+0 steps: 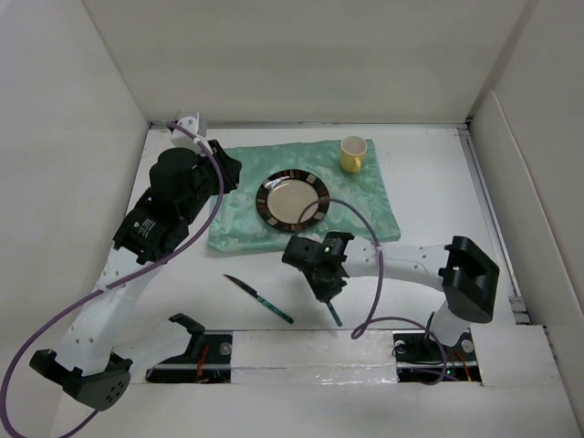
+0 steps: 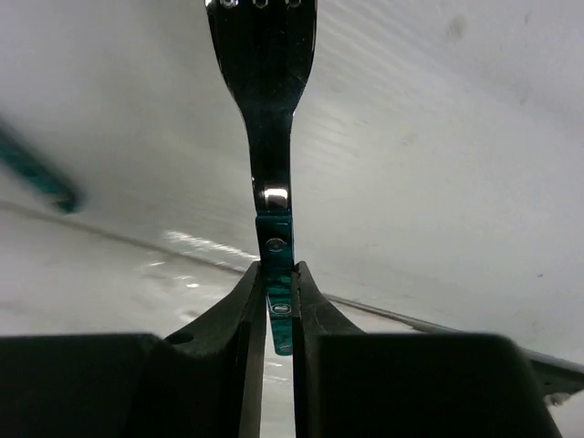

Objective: Set the dinner table for one person

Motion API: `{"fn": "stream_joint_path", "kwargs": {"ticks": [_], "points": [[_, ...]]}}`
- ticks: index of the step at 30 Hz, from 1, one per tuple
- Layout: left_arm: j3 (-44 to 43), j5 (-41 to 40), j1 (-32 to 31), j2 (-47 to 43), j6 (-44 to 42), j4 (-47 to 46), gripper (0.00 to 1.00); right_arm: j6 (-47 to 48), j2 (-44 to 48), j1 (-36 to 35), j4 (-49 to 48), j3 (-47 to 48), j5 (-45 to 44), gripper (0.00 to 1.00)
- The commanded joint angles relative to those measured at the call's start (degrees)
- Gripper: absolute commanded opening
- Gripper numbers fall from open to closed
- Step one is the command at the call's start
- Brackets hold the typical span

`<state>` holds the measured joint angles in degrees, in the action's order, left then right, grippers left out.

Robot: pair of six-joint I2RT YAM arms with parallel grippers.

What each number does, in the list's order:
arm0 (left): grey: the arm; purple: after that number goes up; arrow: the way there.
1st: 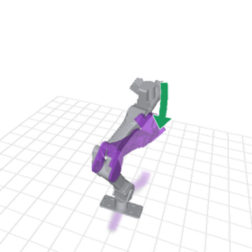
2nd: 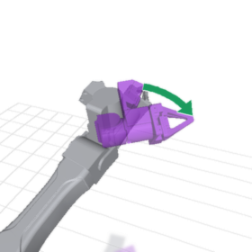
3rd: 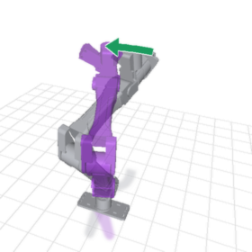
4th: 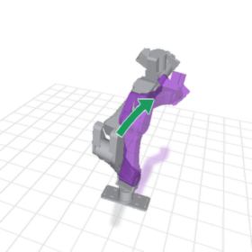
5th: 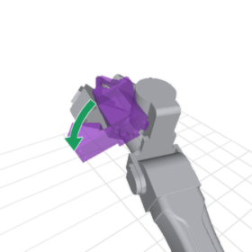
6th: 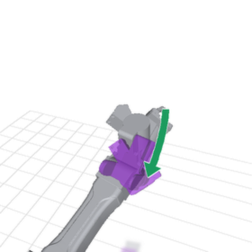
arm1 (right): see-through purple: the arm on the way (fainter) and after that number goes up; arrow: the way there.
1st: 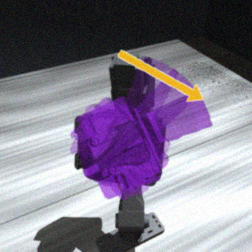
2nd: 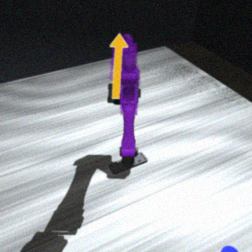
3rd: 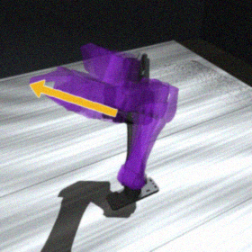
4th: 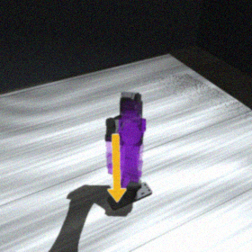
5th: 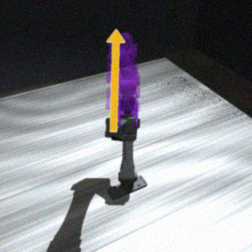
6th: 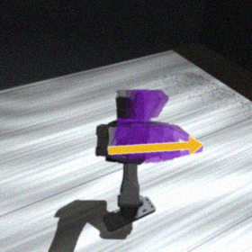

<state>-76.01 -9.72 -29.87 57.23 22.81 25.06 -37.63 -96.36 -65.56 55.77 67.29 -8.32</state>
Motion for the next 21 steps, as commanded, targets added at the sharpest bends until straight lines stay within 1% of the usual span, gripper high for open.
{"fn": "stream_joint_path", "kwargs": {"ticks": [1,2,3,4,5,6,8,9,10,12,13,14,17,18,21], "points": [[-0.9,-1.1,0.16,-1.33,-0.57,-1.59,0.17,-0.96,4.51,-0.28,1.19,11.79,-1.35,0.0],[-0.9,-1.27,0.16,-1.42,-0.57,-1.42,0.18,0.61,3.81,1.21,0.23,14.16,-1.26,0.0],[-0.72,-1.36,0.16,-1.94,-0.57,-1.33,0.18,2.02,1.28,3.31,-2.65,19.41,-1.0,0.0],[-0.72,-1.36,0.16,-1.95,-0.66,-1.33,0.18,2.03,-0.66,3.33,-3.9,22.16,-0.74,0.0],[-0.81,-1.45,0.16,-2.12,-0.75,-0.89,0.19,3.08,-2.94,5.33,-4.96,25.58,-0.04,0.0],[-1.42,-1.53,0.16,-2.39,-0.83,-0.45,0.19,3.35,-8.35,6.14,-5.66,33.62,0.14,0.0],[-2.12,-1.88,0.16,-2.48,-1.19,0.51,0.19,4.4,-14.62,7.72,-7.16,41.83,-0.38,0.0],[-2.65,-1.89,0.16,-2.65,-1.27,0.87,0.2,4.4,-18.04,9.47,-6.99,46.31,1.27,0.0],[-2.83,-1.54,0.16,-2.65,-1.27,1.13,0.2,4.32,-24.69,10.36,-6.55,55.14,2.33,0.0],[-2.92,-0.92,0.16,-3.18,-1.19,1.57,0.2,4.32,-30.97,12.55,-6.29,63.45,5.75,0.0],[-2.66,-0.05,0.16,-3.35,-1.01,1.75,0.2,4.06,-36.57,13.08,-5.33,71.41,6.2,0.0],[-2.57,0.22,0.16,-3.7,-0.66,1.66,0.2,3.36,-39.14,13.61,-4.88,74.8,6.38,0.0],[-1.43,1.54,0.16,-4.15,0.04,1.66,0.2,1.6,-45.56,15.81,-5.75,80.97,7.87,0.0],[-0.82,2.06,0.16,-4.32,0.22,1.75,0.2,1.07,-46.37,15.81,-8.37,79.59,7.88,0.0],[-0.28,2.33,0.16,-4.15,-0.22,2.01,0.2,0.36,-47.34,16.43,-12.16,78.26,7.88,0.0]]}}
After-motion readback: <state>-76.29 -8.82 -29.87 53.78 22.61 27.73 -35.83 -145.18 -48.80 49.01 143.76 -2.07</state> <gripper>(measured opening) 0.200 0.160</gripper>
